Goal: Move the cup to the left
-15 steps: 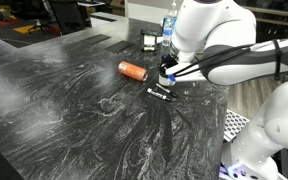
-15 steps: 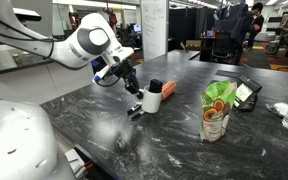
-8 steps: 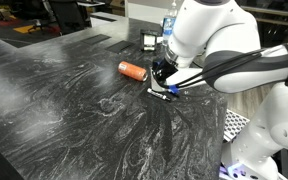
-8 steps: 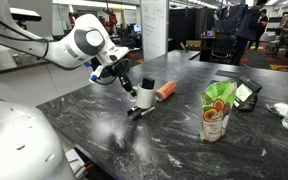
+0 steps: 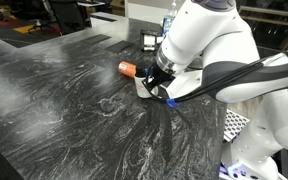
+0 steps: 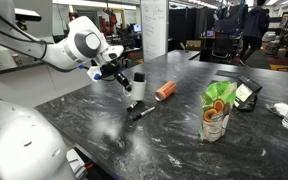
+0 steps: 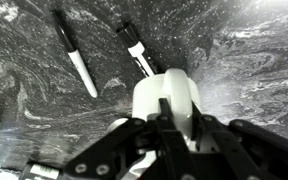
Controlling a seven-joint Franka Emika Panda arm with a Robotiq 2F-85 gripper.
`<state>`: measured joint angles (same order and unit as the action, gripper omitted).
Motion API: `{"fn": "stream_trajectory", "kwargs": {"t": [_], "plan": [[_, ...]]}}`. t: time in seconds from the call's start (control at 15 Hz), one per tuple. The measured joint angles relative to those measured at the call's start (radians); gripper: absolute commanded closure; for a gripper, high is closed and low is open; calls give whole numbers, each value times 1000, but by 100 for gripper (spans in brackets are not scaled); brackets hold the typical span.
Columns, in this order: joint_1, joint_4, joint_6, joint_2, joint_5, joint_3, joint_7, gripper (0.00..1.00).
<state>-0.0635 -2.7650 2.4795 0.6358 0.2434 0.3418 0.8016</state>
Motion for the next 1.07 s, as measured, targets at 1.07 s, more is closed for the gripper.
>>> {"fn": "stream_trajectory", "kwargs": {"t": [1.07], "plan": [[-4, 216, 77, -336, 16, 50, -213, 56]]}}
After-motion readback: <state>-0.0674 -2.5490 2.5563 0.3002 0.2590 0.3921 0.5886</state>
